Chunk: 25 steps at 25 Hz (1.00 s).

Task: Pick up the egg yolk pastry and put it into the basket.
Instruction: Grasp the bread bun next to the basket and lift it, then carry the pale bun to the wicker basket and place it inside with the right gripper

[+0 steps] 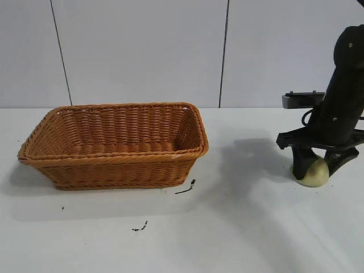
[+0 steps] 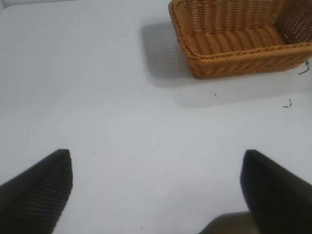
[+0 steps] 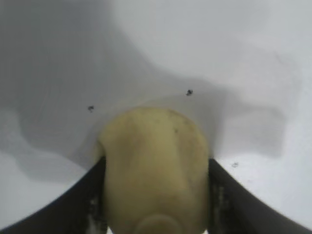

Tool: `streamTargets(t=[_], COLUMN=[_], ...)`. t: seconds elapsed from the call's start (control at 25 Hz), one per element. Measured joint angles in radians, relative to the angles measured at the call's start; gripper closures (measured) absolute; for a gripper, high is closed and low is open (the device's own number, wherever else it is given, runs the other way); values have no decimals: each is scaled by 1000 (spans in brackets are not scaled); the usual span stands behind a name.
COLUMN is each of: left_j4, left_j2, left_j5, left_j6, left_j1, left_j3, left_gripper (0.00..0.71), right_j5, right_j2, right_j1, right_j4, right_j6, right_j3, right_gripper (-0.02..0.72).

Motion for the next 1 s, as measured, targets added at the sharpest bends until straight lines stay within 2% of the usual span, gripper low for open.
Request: streamTargets(t=[0.08,0.16,0.36,0.6,0.72,0.84,1.0], left_j4=[0,0,0,0,0,0,0], left_j2=[0,0,0,0,0,0,0], left_j5=[0,0,0,0,0,0,0], left_j6=[0,0,0,0,0,0,0], left_j1=[0,0,0,0,0,0,0], left_j3=[0,0,0,0,0,0,0], left_gripper=[14,14,14,14,14,14,14], right_j5=[0,0,3,28,95,201,280], right_j2=[0,0,-20,-174,-235,-247,-245], right_j1=[0,0,0,0,0,0,2], right_j4=[-3,-3,-10,-27,-27,-27,-27], right_j6=[0,0,0,0,1,1,28], right_j3=[-3,-3,-3,-18,-78,-175,-278], right_gripper=[505,528,539,547,547,547,547])
